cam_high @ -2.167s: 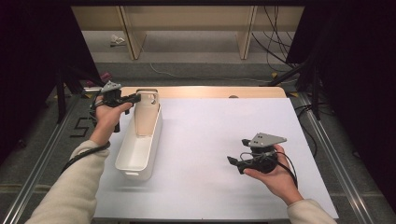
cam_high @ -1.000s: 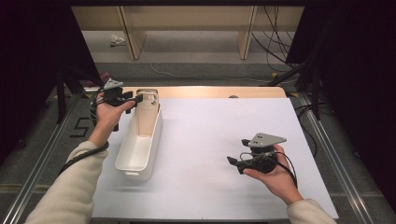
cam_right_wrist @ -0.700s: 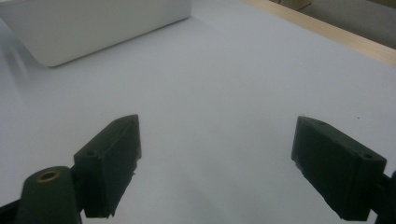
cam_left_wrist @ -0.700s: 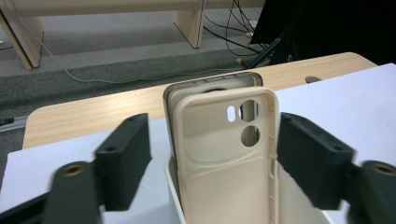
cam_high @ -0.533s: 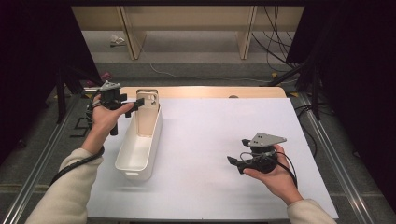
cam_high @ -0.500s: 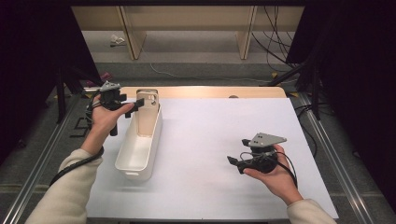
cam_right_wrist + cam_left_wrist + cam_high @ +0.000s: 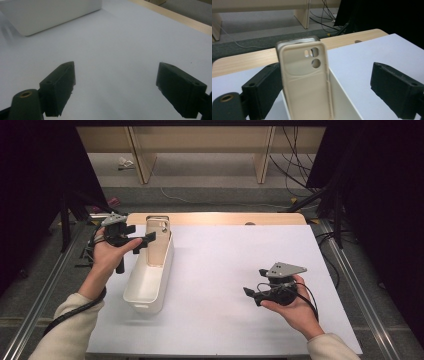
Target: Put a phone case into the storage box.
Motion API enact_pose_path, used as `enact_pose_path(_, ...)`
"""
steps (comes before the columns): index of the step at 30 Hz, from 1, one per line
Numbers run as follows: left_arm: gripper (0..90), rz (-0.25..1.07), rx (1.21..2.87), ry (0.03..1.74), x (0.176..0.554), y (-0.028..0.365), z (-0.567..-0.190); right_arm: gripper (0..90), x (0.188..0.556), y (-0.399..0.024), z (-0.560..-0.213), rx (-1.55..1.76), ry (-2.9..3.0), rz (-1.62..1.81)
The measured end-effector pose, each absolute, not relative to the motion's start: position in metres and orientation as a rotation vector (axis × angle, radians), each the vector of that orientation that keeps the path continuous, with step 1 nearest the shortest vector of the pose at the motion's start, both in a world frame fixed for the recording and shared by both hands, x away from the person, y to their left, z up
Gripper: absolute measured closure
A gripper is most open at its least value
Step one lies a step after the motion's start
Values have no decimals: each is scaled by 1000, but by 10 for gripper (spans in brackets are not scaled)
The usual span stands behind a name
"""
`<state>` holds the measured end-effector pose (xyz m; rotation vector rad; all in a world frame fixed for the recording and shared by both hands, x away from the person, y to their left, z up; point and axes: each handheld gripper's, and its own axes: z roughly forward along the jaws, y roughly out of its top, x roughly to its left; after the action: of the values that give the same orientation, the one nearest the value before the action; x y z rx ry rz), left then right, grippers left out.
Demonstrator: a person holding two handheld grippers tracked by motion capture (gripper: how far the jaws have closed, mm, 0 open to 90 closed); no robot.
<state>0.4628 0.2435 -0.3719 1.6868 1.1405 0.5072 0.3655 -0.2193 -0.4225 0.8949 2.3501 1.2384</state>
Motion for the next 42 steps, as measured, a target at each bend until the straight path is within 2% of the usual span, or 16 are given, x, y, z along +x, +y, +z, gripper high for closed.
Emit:
enact_pose_path(30,112,472,1738,964,395,220,-384,167,365,-220,-421,901,2342,1246)
enact_pose_path(42,116,447,1761,883,382,208,-391,167,365,-221,-421,901,2342,1247)
